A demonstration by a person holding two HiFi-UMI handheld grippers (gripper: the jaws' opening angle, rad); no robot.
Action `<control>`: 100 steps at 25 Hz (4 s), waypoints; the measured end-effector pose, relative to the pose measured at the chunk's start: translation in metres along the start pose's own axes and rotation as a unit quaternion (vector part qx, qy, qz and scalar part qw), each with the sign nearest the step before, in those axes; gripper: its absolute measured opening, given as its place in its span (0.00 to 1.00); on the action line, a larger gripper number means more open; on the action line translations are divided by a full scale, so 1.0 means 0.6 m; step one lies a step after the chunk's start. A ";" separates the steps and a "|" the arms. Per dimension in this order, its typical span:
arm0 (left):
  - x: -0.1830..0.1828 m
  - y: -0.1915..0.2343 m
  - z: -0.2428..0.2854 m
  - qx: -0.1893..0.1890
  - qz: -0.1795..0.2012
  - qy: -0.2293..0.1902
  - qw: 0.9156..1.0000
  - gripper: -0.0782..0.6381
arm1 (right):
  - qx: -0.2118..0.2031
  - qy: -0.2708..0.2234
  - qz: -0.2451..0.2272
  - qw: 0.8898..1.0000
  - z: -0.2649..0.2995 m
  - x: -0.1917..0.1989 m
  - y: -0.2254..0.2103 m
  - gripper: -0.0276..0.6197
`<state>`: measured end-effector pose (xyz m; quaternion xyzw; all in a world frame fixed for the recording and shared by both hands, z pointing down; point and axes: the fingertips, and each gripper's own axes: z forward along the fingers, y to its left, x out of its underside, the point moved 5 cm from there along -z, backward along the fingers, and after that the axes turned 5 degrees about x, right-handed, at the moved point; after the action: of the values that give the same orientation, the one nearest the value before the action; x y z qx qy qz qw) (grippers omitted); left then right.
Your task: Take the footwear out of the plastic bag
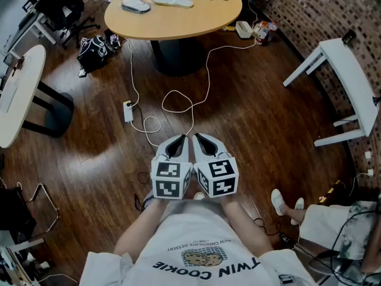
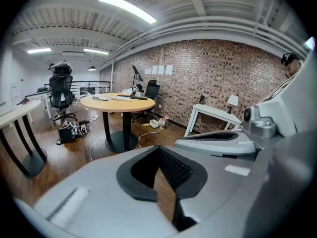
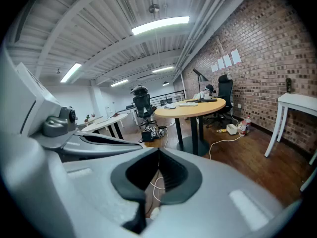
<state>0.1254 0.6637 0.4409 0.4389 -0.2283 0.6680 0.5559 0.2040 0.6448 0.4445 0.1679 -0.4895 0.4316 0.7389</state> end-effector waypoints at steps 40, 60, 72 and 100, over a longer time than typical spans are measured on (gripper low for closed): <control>-0.395 0.486 0.484 0.027 -0.018 0.007 0.999 0.12 | 0.000 0.023 -0.014 1.000 0.669 -0.393 -0.173 0.05; -0.594 0.683 0.706 -0.010 0.029 0.012 0.999 0.12 | -0.005 0.040 0.010 0.999 0.909 -0.536 -0.347 0.05; -0.728 0.924 0.839 0.002 0.091 0.049 0.995 0.12 | 0.077 0.067 0.023 0.994 1.061 -0.615 -0.401 0.06; -0.700 1.117 1.086 -0.047 0.141 0.251 0.956 0.12 | 0.011 0.134 0.120 0.984 1.192 -0.638 -0.583 0.15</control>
<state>-0.2914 -0.2667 0.5434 0.1933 -0.1724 0.8169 0.5153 0.0143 -0.2161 0.5051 0.0571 -0.3975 0.5410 0.7389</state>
